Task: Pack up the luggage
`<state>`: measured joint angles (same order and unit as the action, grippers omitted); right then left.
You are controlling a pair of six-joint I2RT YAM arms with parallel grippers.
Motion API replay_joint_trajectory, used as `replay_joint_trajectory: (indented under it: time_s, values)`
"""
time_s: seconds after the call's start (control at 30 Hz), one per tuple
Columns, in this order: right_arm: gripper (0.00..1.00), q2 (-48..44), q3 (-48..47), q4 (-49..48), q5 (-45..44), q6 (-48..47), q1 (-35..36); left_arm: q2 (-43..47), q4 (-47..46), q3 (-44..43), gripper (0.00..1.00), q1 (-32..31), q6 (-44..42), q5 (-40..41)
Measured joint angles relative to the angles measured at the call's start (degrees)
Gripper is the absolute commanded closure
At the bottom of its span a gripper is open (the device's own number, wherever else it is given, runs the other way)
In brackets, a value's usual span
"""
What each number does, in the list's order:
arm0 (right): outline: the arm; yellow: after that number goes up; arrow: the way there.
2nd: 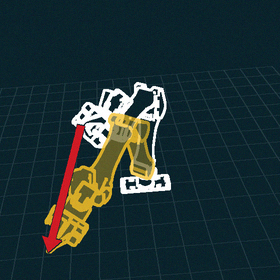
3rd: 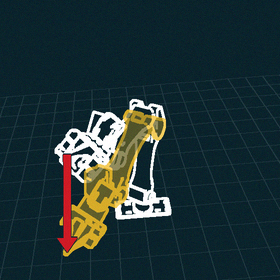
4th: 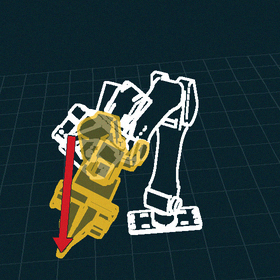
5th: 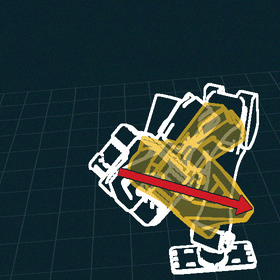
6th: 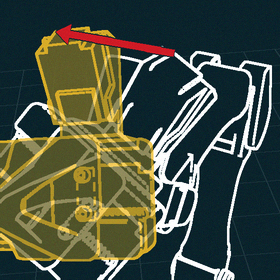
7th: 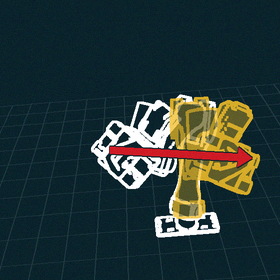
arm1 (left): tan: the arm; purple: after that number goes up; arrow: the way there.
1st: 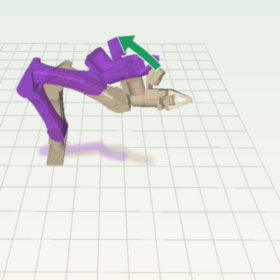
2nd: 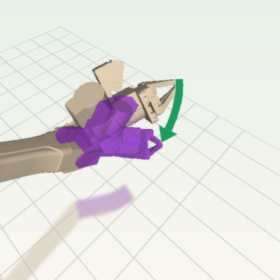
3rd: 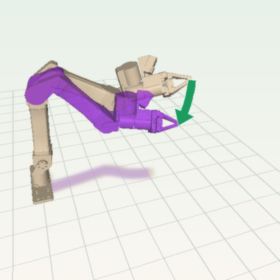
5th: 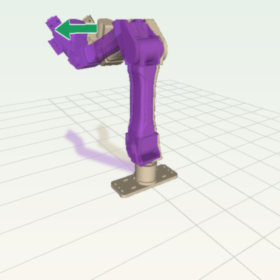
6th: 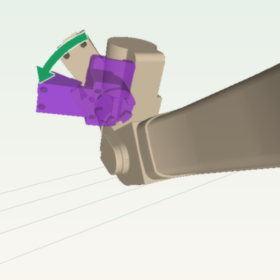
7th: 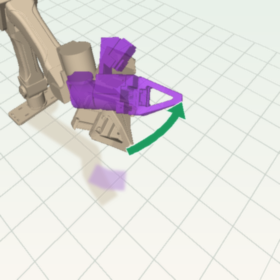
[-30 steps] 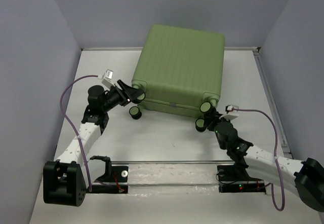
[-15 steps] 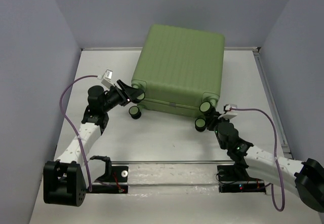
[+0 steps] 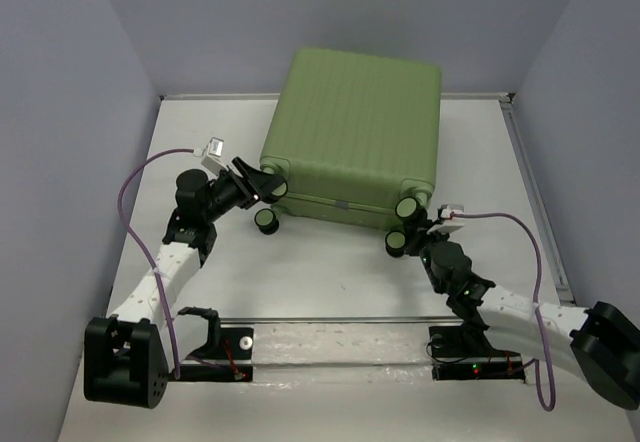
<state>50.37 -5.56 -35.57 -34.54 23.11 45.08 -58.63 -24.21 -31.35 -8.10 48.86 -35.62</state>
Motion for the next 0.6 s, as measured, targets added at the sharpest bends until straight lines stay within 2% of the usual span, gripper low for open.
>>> replay_joint_trajectory:
  time_s: [0.17, 0.23, 0.37, 0.47, 0.53, 0.6]
  values:
    - [0.93, 6.58, 0.15, -6.71, 0.70, 0.50, 1.57, 0.22, 0.02, 0.00, 0.94, -2.21, 0.13, 3.13]
    - [0.93, 13.55, -1.97, -11.65, -4.07, 0.52, 6.71, 0.44, 0.04, 0.00, 0.94, -3.21, 0.20, 4.92]
    - [0.93, 29.31, -10.54, -20.31, -17.99, 4.17, 14.97, 0.72, -2.01, 0.00, 0.94, -3.65, 0.00, 15.69]
    - [0.93, 38.56, -17.27, -25.24, -22.49, 5.66, 18.23, 0.63, -4.79, -0.11, 0.94, -2.67, 0.35, 22.36]
    - [0.93, 41.24, -21.35, -26.75, -21.51, 4.33, 20.37, 0.61, -5.20, -0.46, 0.94, -2.67, 0.87, 23.06]
    - [0.93, 43.21, -25.20, -24.52, -15.45, 1.29, 21.44, 0.94, -3.67, -0.50, 0.94, -3.10, 1.57, 19.71]
